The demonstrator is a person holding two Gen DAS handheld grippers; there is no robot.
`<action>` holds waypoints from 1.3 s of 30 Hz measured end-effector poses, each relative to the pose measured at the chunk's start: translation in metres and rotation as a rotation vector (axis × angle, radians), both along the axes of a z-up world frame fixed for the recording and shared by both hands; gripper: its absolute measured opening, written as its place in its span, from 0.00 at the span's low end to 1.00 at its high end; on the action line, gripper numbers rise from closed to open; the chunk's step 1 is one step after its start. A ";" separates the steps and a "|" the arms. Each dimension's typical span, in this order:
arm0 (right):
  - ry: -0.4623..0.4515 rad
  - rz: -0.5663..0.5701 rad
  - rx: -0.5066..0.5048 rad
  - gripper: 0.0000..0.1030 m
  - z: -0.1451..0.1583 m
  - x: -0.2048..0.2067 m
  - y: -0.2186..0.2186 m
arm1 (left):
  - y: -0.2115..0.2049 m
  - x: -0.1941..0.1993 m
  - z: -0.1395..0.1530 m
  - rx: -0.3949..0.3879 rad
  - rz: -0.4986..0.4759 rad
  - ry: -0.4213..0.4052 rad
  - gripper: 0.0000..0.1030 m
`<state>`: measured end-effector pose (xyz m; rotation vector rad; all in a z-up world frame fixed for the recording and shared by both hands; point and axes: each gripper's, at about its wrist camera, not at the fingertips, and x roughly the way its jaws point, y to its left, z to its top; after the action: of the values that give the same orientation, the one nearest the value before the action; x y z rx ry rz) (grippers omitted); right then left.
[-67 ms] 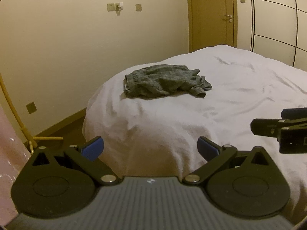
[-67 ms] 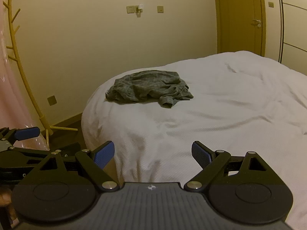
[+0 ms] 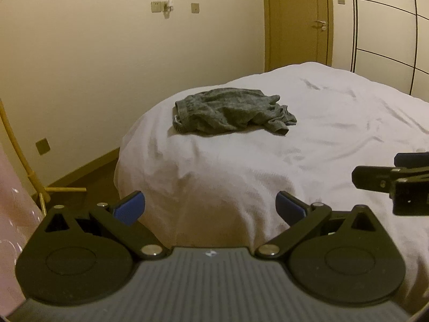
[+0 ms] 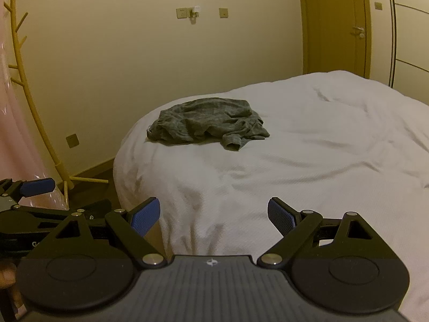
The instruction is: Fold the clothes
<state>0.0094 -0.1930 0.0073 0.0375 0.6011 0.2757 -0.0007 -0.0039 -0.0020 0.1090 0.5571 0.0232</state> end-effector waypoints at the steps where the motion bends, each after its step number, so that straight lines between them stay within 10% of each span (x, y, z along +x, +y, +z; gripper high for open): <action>1: -0.002 0.000 0.000 0.87 0.000 0.000 0.000 | -0.001 0.000 -0.001 0.001 -0.001 0.005 0.99; 39: 0.006 0.002 -0.006 0.87 -0.006 0.001 0.002 | 0.006 0.001 -0.010 -0.011 0.005 0.032 0.99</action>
<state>0.0103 -0.1906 0.0017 0.0322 0.6079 0.2755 0.0004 0.0025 -0.0122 0.0969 0.5893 0.0234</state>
